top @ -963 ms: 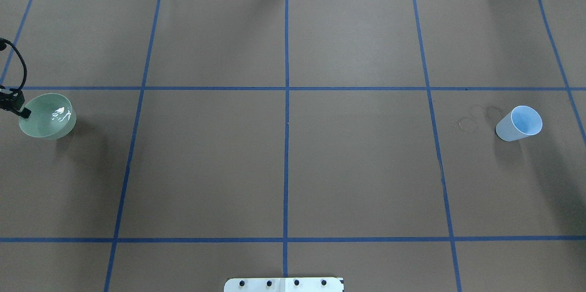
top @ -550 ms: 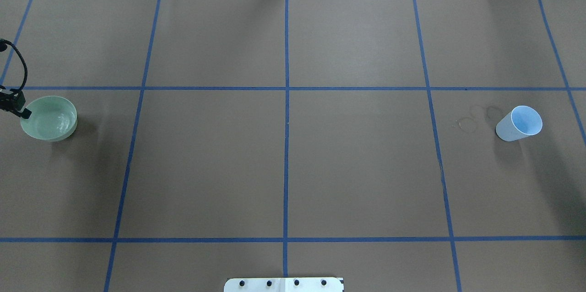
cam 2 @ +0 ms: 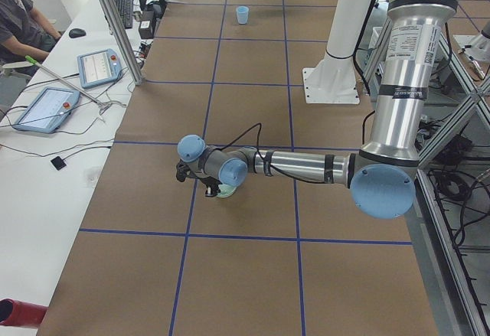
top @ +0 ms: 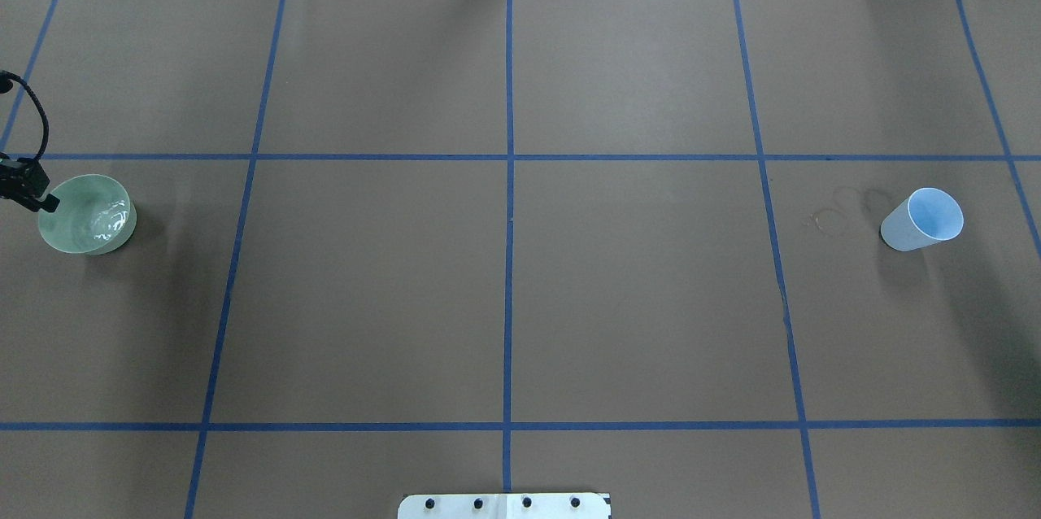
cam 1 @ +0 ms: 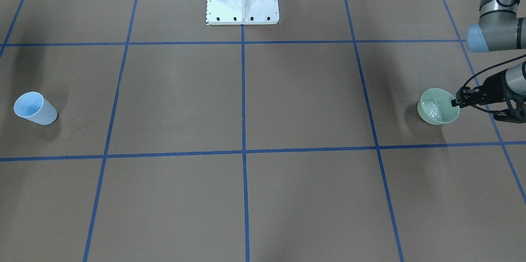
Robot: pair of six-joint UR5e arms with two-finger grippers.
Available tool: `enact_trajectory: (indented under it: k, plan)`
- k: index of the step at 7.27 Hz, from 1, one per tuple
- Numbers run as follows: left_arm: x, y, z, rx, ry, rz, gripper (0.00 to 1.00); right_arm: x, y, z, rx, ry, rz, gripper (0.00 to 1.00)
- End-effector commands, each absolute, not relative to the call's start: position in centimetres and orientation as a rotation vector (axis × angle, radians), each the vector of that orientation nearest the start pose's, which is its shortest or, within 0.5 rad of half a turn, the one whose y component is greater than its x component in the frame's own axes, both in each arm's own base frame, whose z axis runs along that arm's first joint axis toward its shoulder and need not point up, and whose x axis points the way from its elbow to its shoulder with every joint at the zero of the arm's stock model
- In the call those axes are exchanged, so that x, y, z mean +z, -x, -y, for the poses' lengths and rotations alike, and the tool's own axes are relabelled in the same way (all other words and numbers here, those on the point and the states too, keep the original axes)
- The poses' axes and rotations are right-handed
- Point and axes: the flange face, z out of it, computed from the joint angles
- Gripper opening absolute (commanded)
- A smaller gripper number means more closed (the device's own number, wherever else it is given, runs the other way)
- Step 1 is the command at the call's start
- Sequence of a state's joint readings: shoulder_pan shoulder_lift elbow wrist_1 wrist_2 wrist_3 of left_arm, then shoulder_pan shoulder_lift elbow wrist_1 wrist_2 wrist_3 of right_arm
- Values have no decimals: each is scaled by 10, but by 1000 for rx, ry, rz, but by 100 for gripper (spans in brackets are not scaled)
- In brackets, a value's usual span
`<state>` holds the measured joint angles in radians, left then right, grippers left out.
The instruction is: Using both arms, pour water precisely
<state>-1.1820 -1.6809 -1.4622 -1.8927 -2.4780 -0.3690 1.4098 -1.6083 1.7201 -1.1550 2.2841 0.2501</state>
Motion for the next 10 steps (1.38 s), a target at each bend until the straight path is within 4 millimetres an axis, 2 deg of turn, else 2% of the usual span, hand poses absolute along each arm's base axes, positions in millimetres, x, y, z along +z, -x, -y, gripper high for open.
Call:
enact_trajectory:
  k: [1,2,3,4,5,6,10]
  plan:
    - [569,-150,533,187,-51,-967,100,547,13,508,-92,-319,779,100]
    - [544,-97,546,117,-144,-959,100,537,16,514,-72,-258,771,100]
    - [541,-41,553,79,-225,-942,100,516,17,535,-40,-186,759,100]
    - [550,-13,554,134,-265,-913,100,509,17,541,-31,-164,752,100]
    - [567,31,553,150,-259,-829,100,508,14,536,-36,-169,749,100]
    - [571,53,553,120,-211,-795,100,520,8,528,-22,-152,747,100]
    - [573,57,553,60,-99,-809,100,539,6,517,-14,-123,745,100]
